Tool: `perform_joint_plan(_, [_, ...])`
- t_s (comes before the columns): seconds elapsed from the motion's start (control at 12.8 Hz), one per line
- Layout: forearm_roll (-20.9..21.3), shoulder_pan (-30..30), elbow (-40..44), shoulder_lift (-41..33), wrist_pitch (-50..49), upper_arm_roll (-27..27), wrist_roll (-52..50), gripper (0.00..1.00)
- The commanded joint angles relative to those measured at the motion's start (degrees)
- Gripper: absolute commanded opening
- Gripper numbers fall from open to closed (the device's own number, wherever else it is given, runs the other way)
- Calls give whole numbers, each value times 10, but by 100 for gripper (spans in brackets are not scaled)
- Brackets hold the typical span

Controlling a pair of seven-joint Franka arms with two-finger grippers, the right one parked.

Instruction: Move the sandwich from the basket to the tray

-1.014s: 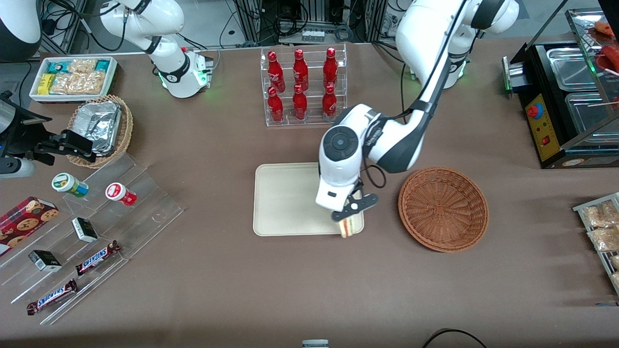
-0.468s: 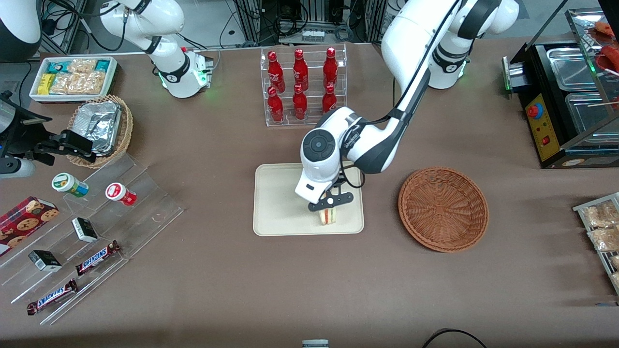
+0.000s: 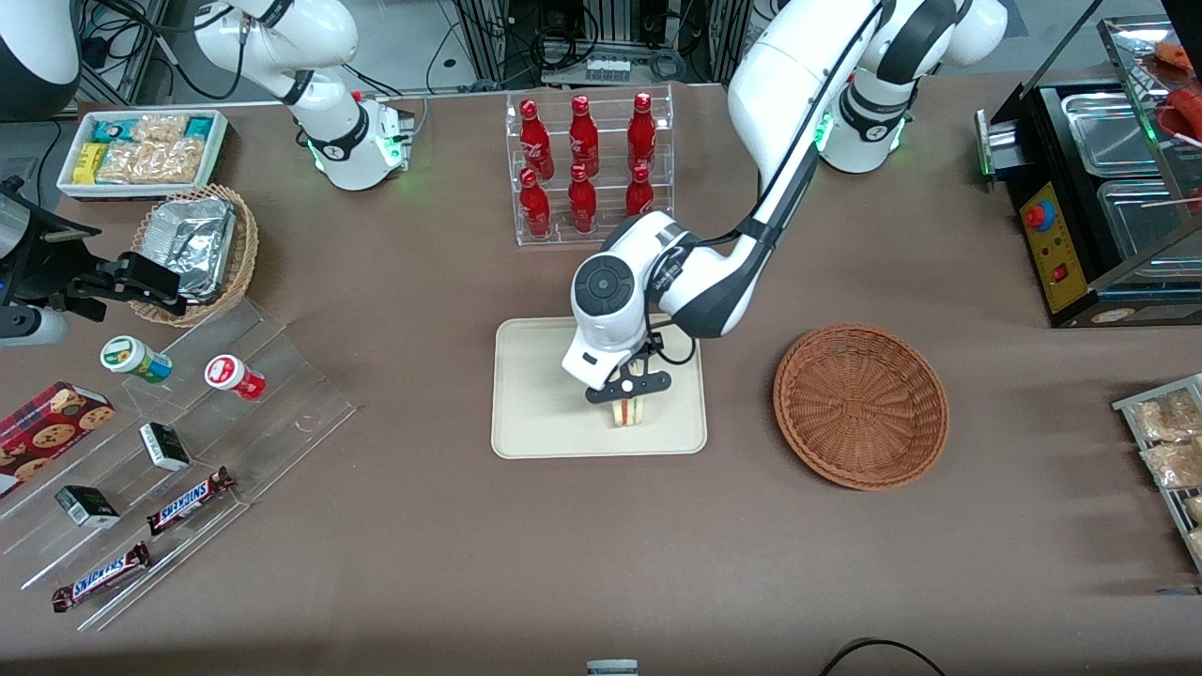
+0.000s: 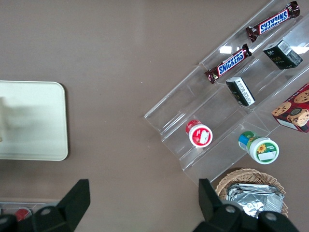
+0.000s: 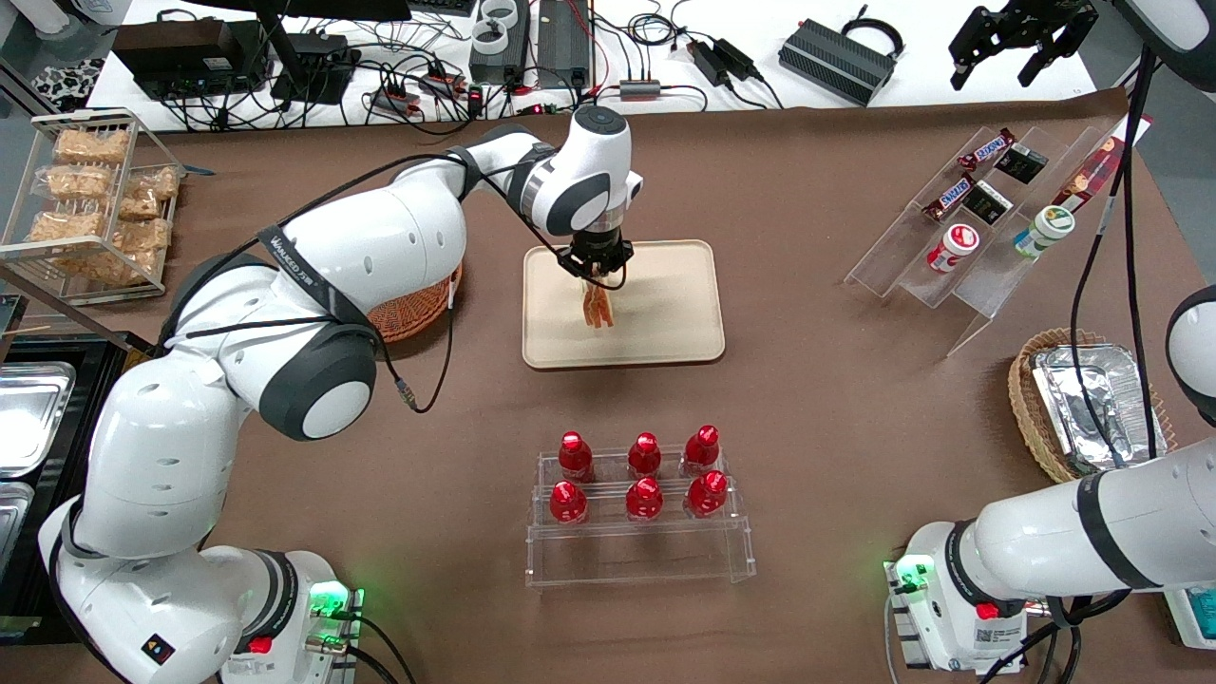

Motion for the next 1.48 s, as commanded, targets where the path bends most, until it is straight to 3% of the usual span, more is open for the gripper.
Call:
perform_joint_plan(0.0, [-2,-6,15,14,-10,5,25,0])
perform_joint_plan(0.23, [-2,-10,15,19,-10,5,25,0])
perform_joint_plan(0.31, [-2,-10,15,21,-10,5,25,9])
perform_joint_plan(0.47, [-2,-10,15,20,-10,5,25,98])
perform_joint_plan(0.94, [-6,-2,27,-33,-70,9,-14,100])
perform_joint_plan(1.4, [-3,51,20,-176,-197,27,-52,100])
